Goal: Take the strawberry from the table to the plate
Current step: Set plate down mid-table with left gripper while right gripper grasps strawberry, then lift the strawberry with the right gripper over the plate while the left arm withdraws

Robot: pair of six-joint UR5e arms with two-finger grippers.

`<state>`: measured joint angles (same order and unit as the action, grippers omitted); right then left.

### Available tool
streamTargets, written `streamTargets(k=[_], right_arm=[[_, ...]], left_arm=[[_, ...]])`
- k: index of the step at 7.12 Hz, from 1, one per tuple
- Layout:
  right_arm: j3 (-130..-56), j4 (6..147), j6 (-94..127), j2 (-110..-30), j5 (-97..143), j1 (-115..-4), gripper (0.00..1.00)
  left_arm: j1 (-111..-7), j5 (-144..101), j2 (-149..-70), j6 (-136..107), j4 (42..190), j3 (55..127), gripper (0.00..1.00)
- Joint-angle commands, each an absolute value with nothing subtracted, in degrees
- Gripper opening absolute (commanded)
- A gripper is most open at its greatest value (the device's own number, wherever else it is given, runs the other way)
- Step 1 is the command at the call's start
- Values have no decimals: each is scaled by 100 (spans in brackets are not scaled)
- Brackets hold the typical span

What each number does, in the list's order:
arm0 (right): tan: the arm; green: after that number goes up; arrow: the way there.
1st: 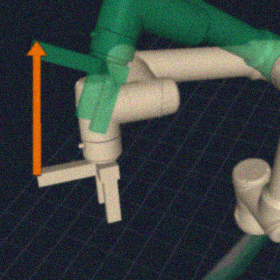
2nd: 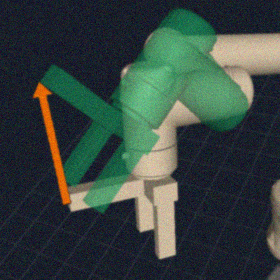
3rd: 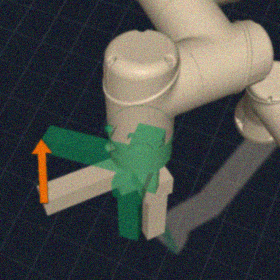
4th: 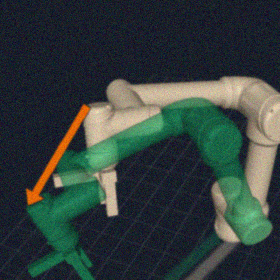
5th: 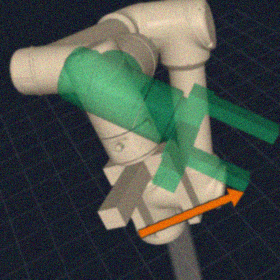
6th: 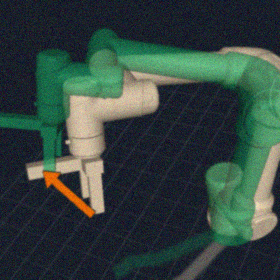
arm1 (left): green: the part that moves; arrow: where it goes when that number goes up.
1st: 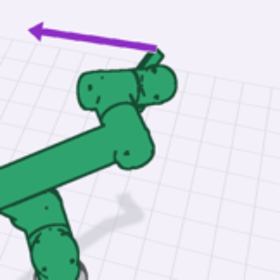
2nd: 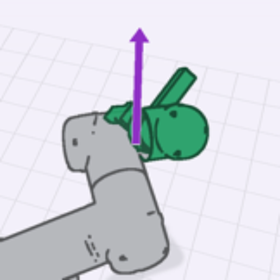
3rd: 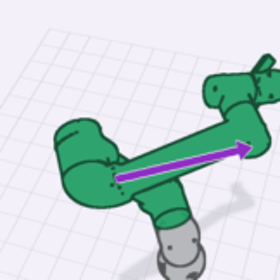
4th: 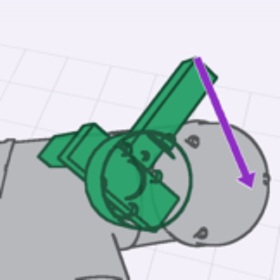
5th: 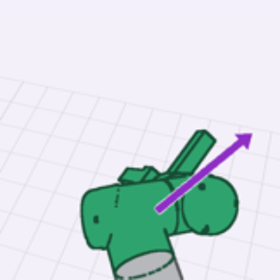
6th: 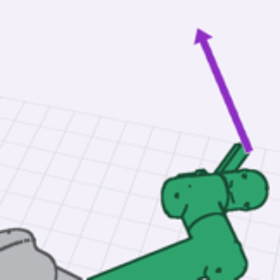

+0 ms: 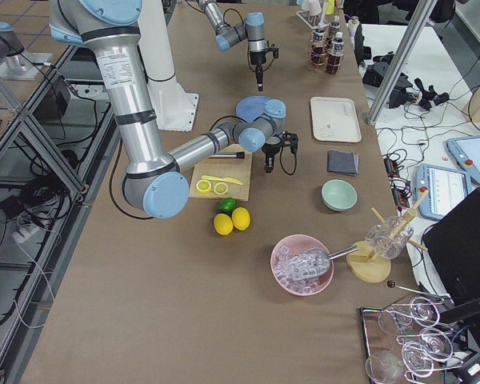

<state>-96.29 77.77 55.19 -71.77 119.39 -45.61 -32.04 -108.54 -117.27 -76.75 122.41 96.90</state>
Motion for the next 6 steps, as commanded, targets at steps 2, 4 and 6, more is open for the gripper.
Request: streamTargets(k=[2, 4, 6], right_arm=[[-9756, 7988, 5930, -6638, 12129, -4632, 0], [-9782, 8305, 6579, -6067, 11946, -4248, 0], [-9765, 8742, 6942, -5557, 11297, -3633, 0]], left_arm=[[-3680, -10591, -11173, -5731, 12234, 9738, 98], [-4417, -10670, -10533, -3586, 12269, 10026, 98], [-4920, -10915, -10205, -3323, 12296, 9976, 98]])
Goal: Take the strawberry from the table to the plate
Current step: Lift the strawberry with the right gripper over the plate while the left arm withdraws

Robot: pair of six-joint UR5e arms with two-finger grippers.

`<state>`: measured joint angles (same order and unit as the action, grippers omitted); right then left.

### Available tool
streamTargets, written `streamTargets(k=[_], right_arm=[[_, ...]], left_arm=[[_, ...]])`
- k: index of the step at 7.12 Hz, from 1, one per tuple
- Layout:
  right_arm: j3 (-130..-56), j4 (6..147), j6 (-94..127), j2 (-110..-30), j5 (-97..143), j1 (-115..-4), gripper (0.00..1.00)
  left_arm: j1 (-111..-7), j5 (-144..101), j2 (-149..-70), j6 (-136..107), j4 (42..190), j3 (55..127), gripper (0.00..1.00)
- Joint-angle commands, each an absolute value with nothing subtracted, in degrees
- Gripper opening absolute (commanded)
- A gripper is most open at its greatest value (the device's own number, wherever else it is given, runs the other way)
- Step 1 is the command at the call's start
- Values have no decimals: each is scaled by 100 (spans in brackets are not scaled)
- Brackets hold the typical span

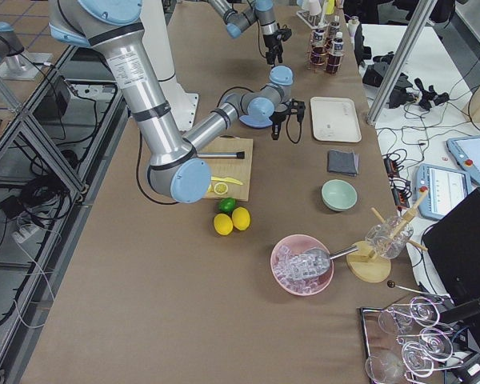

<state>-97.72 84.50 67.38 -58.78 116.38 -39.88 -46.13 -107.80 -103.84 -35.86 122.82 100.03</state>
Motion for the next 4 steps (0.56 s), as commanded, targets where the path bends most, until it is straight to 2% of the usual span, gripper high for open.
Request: streamTargets(k=[1, 4], right_arm=[[-9747, 8876, 7257, -5320, 11033, -3308, 0], [-9319, 8868, 7418, -4802, 10478, -2779, 0]], left_arm=[[-5061, -10933, -9917, -3331, 12305, 10019, 98], [-6061, -12389, -9458, -2817, 12217, 9687, 98]])
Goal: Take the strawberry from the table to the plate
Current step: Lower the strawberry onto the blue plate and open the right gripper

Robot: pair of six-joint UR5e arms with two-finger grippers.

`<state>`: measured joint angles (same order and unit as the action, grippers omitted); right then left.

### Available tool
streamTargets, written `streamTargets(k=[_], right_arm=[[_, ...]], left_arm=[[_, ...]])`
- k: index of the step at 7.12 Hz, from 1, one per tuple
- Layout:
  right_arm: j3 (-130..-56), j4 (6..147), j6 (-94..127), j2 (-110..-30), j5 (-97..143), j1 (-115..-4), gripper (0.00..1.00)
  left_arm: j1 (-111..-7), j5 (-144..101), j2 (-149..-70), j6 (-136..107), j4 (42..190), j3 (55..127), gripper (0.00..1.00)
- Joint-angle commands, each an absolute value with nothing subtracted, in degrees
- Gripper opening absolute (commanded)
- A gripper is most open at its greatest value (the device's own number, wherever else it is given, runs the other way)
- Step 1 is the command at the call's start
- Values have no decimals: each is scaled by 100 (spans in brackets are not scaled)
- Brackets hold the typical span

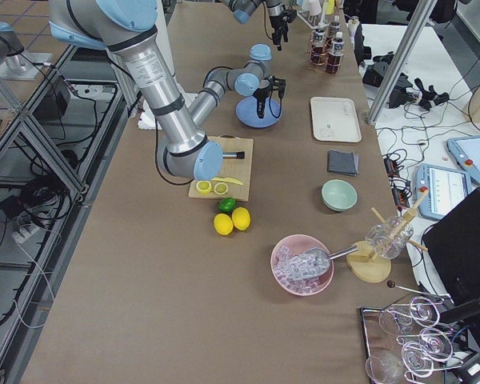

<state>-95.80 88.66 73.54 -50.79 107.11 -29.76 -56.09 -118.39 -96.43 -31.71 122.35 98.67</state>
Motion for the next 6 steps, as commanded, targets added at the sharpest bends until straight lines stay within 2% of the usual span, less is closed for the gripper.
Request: streamTargets(k=[1, 3, 5, 6], right_arm=[[-8968, 8833, 7488, -4512, 10442, -2743, 0], [-8641, 8719, 7480, -4369, 10163, -2620, 0], [-8159, 8010, 7488, -4359, 10099, -2549, 0], [-8148, 7972, 7514, -4351, 10107, -2540, 0]], left_arm=[[-6195, -12393, -9274, -2230, 12208, 9599, 98], [-6581, -12602, -8985, -1995, 12199, 9554, 98], [-7091, -13085, -8711, -1499, 12208, 9589, 98], [-7232, -13130, -8649, -1285, 12199, 9563, 98]])
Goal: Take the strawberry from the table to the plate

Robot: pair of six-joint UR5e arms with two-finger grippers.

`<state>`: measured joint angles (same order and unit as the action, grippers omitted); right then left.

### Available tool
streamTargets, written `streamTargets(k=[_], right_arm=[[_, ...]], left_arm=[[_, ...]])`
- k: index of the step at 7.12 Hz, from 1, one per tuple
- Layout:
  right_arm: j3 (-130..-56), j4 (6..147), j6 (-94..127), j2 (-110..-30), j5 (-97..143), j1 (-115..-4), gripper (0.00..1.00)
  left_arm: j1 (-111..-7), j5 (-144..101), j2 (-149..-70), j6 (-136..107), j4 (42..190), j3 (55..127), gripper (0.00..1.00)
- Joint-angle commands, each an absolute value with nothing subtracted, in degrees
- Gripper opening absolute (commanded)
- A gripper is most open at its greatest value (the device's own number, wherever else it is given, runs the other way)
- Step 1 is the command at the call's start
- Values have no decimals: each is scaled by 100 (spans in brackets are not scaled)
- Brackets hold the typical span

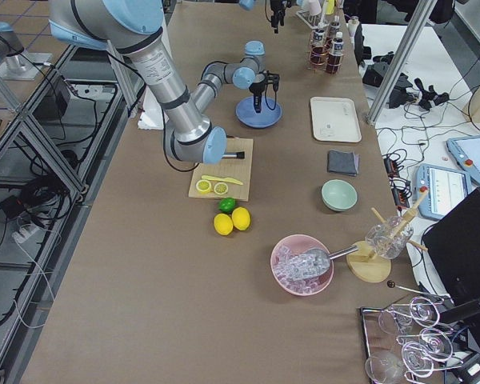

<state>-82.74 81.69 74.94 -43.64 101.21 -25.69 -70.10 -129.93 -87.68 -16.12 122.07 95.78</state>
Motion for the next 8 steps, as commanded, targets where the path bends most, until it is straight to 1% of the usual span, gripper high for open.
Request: streamTargets(k=[1, 2, 3, 5, 6, 7, 8], right_arm=[[-8147, 7963, 7523, -4342, 10116, -2540, 21], [-8174, 7963, 7532, -4342, 10116, -2488, 99], [-8278, 8006, 7611, -4350, 10116, -2479, 100], [-8795, 8452, 7620, -4412, 10203, -2601, 100], [-9329, 9003, 7577, -4560, 10483, -2793, 100], [-10230, 9566, 7385, -5110, 10946, -3178, 100], [-10909, 9850, 6548, -5785, 11421, -3747, 100]], left_arm=[[-7268, -13148, -8640, -1257, 12199, 9554, 98], [-7269, -13157, -8631, -1257, 12199, 9554, 98], [-7303, -13175, -8570, -1248, 12208, 9571, 98], [-7627, -13394, -8316, -795, 12208, 9589, 98], [-7812, -13403, -8184, -495, 12208, 9580, 98], [-8057, -13395, -7974, -153, 12199, 9554, 98], [-8277, -13395, -7867, 303, 11938, 9562, 98]])
